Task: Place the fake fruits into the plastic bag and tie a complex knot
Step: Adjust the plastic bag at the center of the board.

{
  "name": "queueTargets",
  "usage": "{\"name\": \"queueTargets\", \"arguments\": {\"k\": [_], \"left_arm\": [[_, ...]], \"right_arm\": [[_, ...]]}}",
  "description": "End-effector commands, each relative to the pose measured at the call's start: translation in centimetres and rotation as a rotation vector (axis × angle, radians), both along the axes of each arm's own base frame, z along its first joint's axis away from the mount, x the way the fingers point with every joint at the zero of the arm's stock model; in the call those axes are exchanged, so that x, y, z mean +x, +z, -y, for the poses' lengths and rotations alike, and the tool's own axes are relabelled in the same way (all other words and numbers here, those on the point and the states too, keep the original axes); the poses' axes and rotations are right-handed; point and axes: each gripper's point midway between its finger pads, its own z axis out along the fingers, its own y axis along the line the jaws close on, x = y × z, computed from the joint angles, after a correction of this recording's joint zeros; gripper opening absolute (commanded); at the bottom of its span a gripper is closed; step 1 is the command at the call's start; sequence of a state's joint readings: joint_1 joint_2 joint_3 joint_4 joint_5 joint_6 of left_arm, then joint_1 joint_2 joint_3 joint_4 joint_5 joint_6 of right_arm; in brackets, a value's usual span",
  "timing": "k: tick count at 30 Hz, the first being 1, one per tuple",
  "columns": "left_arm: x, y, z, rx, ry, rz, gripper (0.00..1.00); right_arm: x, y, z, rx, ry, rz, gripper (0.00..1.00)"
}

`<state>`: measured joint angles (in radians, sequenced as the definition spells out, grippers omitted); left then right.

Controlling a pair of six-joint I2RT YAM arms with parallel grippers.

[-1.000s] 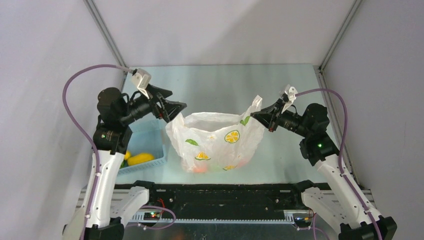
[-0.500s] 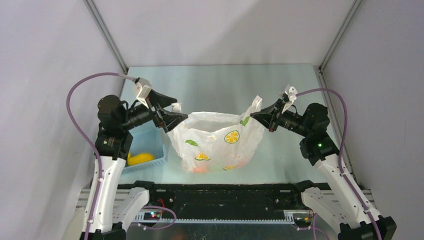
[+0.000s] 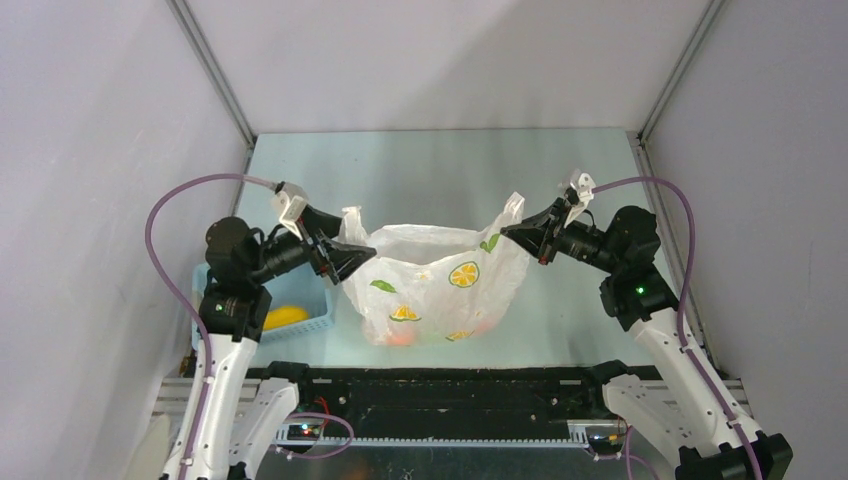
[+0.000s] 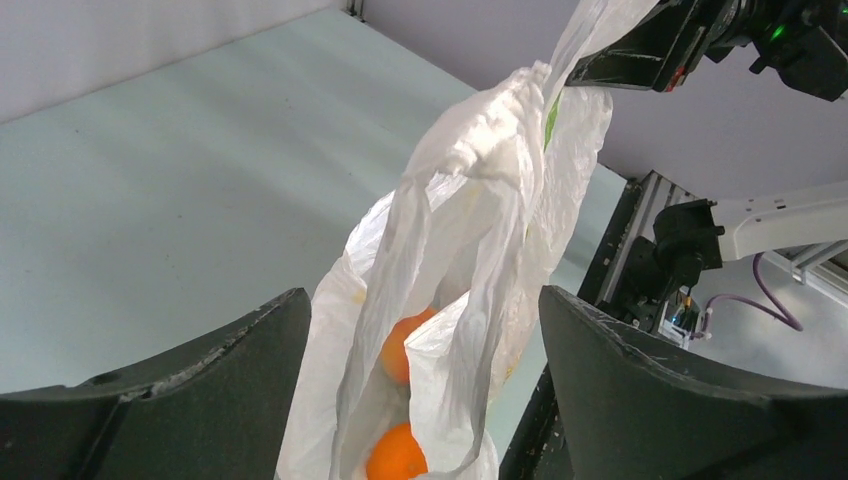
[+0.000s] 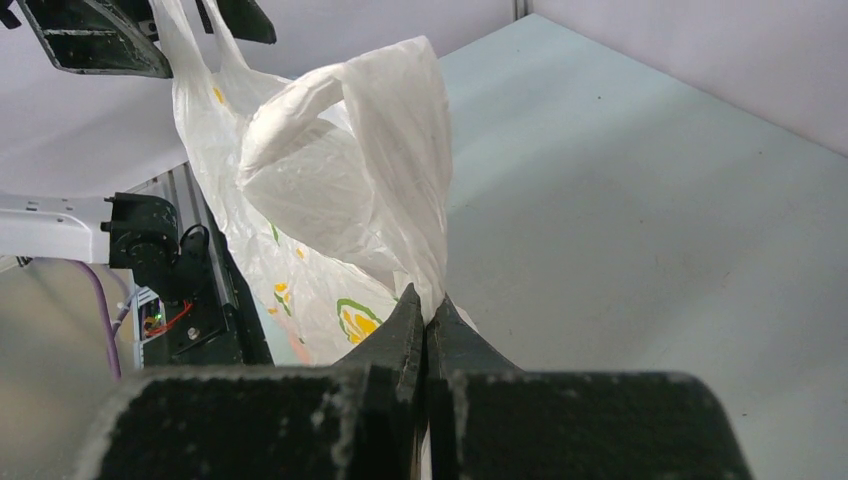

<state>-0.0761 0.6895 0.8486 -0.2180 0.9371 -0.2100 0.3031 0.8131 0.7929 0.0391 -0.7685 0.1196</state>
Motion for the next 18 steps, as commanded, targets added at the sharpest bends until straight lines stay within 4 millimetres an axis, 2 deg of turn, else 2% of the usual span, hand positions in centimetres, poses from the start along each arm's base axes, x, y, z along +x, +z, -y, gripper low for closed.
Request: {"name": "queueTargets", "arguments": {"k": [1, 4, 9, 15, 18], "left_arm": [[0.0, 0.8, -0.2, -0.018, 0.022, 0.039, 0.88], [-0.2, 0.8, -0.2, -0.020, 0.016, 0.046, 0.76], [0.0, 0.5, -0.1, -0.021, 0.006, 0.037, 0.47], [0.4, 1.6, 0.6, -0.049, -0.032, 0.028, 0.15], [0.7, 2.0, 1.1, -0.010, -0.037, 0.040, 0.03]], "right_arm": [[-0.3, 1.2, 0.1, 0.016, 0.007, 0.050, 0.00], [-0.4, 1.2, 0.1, 0.015, 0.011, 0.049, 0.00], [-0.6, 1.1, 0.2, 0.010, 0.009, 0.048, 0.00], [-0.8, 1.0, 0.2, 0.001, 0.010, 0.050, 0.00], [-0.8, 0.5, -0.2, -0.017, 0.011, 0.047, 0.00]]}}
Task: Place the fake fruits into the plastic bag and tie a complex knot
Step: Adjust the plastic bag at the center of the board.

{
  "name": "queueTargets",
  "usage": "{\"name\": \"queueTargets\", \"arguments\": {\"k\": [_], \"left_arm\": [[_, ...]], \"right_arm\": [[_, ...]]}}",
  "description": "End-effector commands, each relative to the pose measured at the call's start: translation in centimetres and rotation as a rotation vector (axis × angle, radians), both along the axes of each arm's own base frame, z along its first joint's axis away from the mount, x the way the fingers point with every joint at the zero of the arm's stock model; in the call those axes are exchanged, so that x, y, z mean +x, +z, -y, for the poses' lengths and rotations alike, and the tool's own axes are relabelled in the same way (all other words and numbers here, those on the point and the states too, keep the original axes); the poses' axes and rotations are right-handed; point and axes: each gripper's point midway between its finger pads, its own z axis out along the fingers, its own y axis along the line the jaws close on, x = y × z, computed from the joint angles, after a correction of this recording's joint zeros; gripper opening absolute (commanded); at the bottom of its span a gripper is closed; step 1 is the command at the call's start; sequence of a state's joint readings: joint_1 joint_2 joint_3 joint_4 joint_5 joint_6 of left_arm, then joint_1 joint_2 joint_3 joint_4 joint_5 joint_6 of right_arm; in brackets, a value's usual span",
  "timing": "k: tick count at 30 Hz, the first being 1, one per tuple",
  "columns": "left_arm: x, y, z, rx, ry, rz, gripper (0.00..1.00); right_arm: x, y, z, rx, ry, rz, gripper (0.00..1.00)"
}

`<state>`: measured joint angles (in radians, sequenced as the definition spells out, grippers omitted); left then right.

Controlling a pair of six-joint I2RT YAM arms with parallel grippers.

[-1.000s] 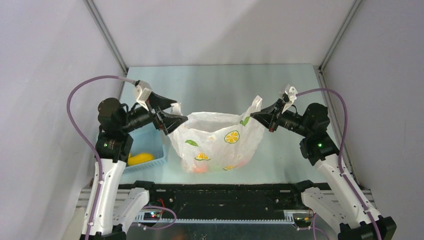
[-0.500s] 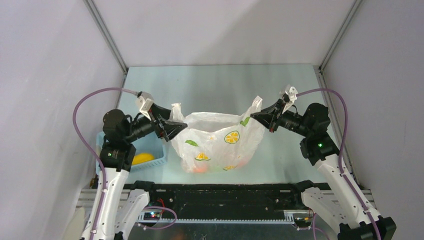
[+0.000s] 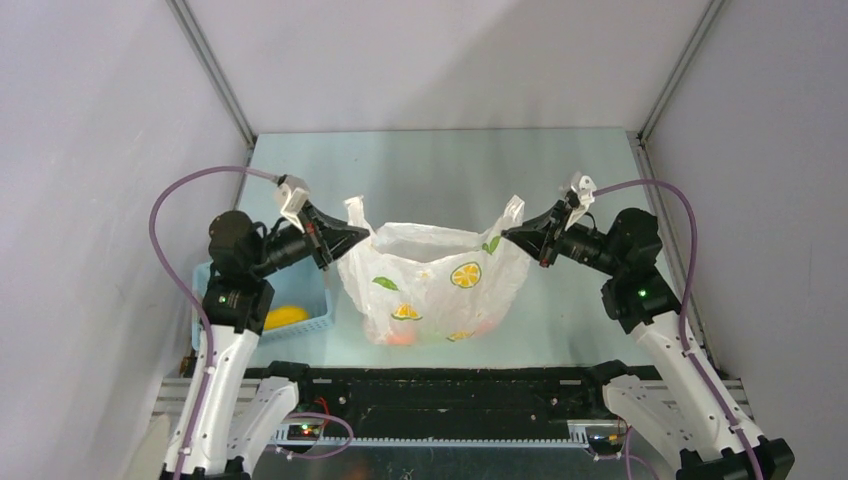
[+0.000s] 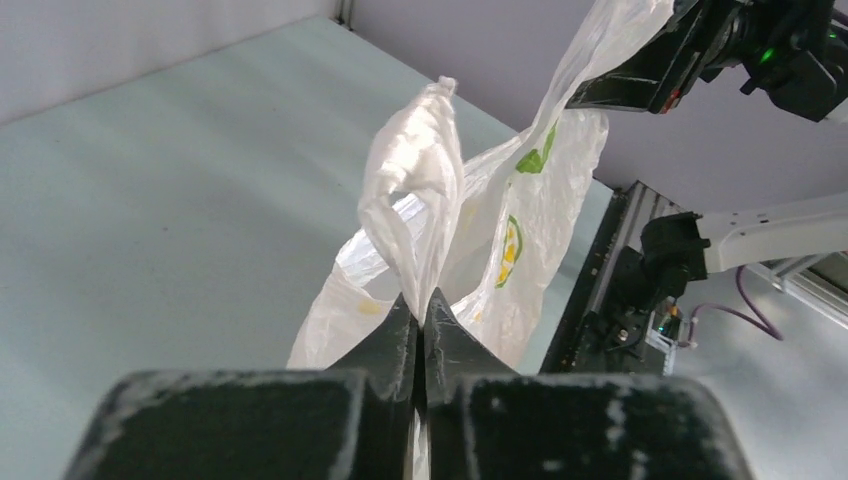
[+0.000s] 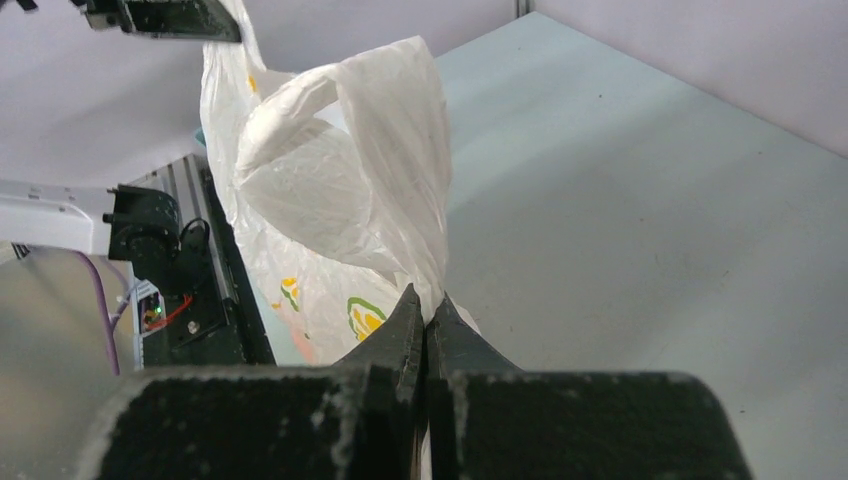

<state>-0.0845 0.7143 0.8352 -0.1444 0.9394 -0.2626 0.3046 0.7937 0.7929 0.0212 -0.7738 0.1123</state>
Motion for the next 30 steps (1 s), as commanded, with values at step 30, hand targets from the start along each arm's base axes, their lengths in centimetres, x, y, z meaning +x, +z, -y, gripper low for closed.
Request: {"name": "queueTargets", "arguments": {"k": [30], "left_arm": [[-0.4, -5.0, 11.5, 0.509, -0.316, -0.074, 0.00]], "right_arm": [[-2.6, -4.4, -5.9, -0.312, 0.194, -0.109, 0.00]]}}
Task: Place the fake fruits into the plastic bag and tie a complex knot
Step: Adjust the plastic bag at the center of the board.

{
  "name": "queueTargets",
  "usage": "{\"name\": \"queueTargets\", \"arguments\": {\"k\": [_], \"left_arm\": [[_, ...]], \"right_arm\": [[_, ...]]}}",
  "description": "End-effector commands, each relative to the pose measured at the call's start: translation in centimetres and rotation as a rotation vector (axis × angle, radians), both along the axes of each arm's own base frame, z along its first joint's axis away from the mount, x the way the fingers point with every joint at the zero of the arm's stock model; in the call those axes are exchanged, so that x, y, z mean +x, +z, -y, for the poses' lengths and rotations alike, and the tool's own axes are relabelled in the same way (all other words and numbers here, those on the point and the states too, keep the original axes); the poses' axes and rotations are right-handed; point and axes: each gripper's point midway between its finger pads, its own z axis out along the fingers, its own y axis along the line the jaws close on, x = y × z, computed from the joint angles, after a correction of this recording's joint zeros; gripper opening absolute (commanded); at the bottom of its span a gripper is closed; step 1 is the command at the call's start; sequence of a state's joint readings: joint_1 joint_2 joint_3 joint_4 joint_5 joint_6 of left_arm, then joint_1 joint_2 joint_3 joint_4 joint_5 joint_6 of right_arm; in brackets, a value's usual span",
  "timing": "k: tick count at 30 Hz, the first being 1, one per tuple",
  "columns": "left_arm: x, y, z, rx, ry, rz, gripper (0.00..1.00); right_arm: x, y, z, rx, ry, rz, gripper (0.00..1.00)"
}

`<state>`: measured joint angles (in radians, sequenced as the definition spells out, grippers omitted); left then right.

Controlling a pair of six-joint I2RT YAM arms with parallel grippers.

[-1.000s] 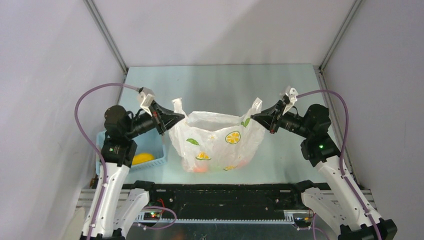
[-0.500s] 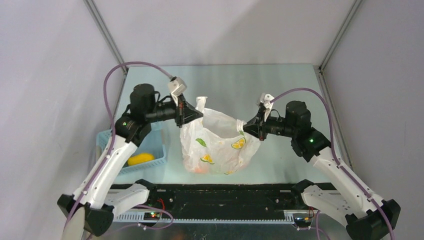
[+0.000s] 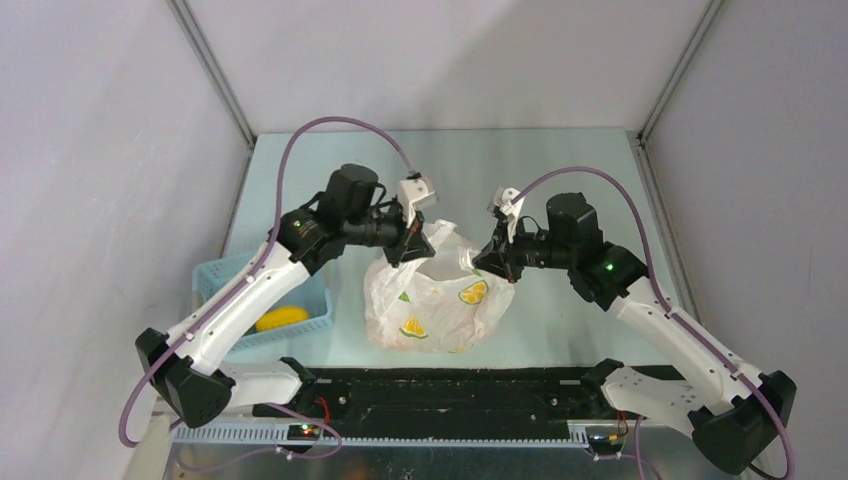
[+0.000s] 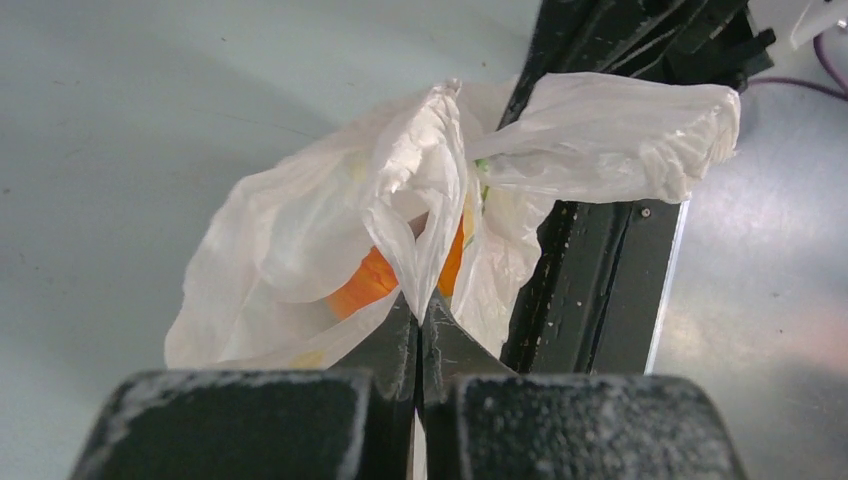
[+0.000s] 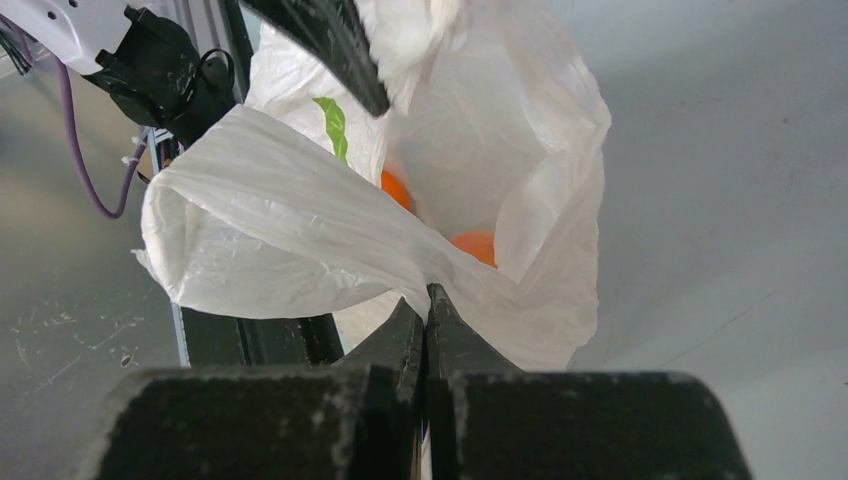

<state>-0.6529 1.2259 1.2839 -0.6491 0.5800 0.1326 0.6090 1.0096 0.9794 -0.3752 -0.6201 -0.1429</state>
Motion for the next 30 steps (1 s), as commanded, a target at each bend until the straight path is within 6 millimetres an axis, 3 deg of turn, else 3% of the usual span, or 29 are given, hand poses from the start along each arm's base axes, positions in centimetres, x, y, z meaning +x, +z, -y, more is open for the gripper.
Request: {"name": "queueTargets", "arguments": {"k": [1, 12, 18, 30], "left_arm": [[-0.7, 0.3, 1.0, 0.046, -0.039, 0.052, 0.00], [-1.9, -0.2, 2.5, 0.065, -0.078, 0.054, 0.02], [-2.6, -0.1, 2.6, 0.062, -0.098, 0.054, 0.28], [-3.4, 0.2, 3.0, 0.063, -0.126, 0.056, 0.65]], "right_arm": [[0.0, 1.6, -0.6, 0.007, 0.011, 0.021, 0.00], [-0.4, 0.9, -1.8, -0.009, 0.040, -0.023, 0.00], [-0.2, 0.5, -2.0, -0.012, 0.032, -0.039, 0.00], [0.4, 0.4, -2.3, -0.016, 0.011, -0.055, 0.00]]}}
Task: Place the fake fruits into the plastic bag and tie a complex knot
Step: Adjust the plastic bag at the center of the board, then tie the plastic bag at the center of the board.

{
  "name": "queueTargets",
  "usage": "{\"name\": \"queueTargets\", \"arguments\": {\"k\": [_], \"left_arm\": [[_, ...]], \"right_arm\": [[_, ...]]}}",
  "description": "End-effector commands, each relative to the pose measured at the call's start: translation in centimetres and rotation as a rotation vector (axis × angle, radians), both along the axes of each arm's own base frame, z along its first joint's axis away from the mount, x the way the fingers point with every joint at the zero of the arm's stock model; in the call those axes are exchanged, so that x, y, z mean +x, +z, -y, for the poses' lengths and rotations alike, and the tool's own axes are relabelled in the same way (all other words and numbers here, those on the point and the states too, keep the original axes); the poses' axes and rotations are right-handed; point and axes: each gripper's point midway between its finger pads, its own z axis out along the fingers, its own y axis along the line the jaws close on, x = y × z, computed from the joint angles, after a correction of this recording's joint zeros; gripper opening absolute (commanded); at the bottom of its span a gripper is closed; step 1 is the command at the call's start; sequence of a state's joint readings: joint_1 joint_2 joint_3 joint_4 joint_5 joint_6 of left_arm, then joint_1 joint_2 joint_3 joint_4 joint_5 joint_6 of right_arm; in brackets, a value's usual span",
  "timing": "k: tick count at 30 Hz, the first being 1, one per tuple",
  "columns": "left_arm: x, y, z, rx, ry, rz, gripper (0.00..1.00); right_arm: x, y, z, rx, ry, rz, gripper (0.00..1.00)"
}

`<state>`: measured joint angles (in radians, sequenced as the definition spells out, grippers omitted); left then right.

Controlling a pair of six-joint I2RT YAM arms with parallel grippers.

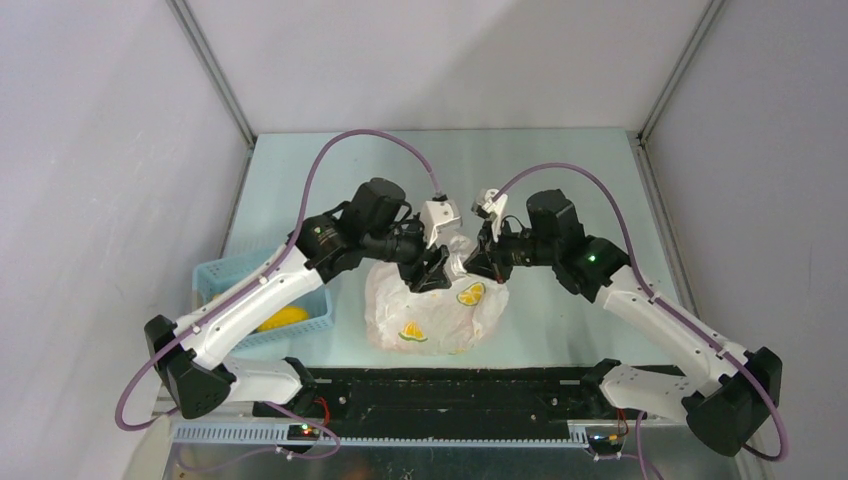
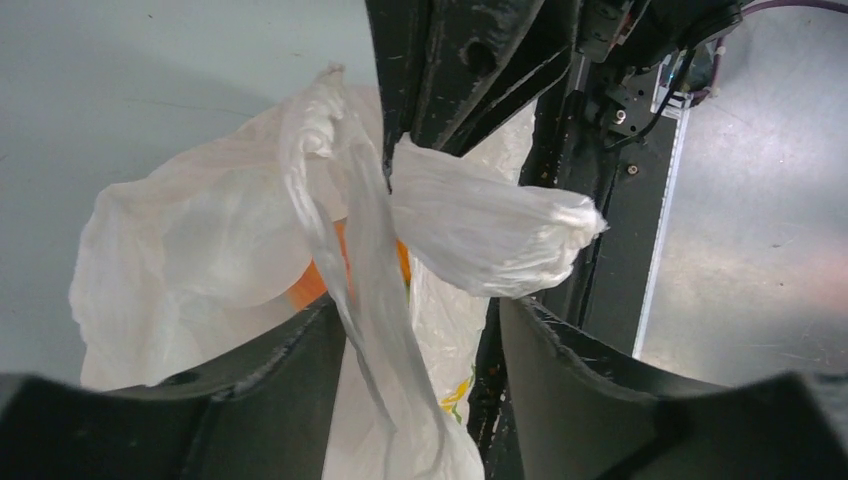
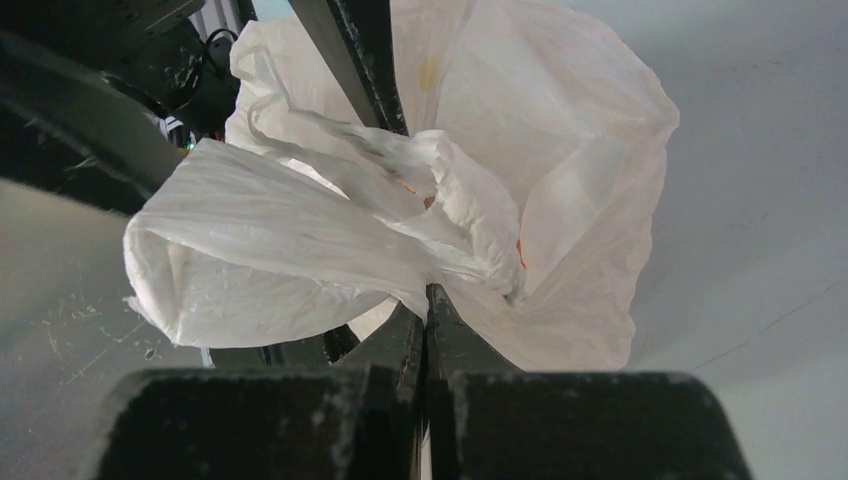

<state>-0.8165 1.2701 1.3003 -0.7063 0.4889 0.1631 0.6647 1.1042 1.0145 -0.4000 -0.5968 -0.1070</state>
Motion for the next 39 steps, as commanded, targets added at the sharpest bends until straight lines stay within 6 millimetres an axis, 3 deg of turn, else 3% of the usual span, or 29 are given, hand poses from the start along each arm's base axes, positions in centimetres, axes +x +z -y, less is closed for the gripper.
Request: {"name": "queueTargets", "arguments": {"k": [1, 9, 27, 29, 32, 39], "left_arm": [[-0.2, 2.3, 0.6, -0.042, -0.028, 0.054, 0.67], [-0.6, 2.5, 1.0, -0.061, -0.046, 0.048, 0.83], [-0.5, 3.5, 2.4, -0.156, -0.039, 0.026, 0.84], [-0.5, 3.4, 2.5, -0.156, -0.039, 0.027, 0.79], [-0.4, 3.1, 2.5, -0.150, -0.035, 0.025, 0.62], [-0.1, 2.6, 2.2, -0.132, -0.021, 0.040, 0.35]], "right_arm": [[0.6, 2.2, -0.5, 0.033, -0.012, 0.036, 0.00], [0.7, 2.1, -0.8, 0.036, -0.009, 0.028, 0.00], [0.2, 1.8, -1.3, 0.029, 0.006, 0.024, 0.00], [0.2, 1.9, -1.3, 0.030, 0.007, 0.025, 0.00], [0.1, 2.0, -1.2, 0.030, 0.008, 0.026, 0.00], [-0.2, 2.5, -0.8, 0.036, 0.006, 0.042, 0.00]]}}
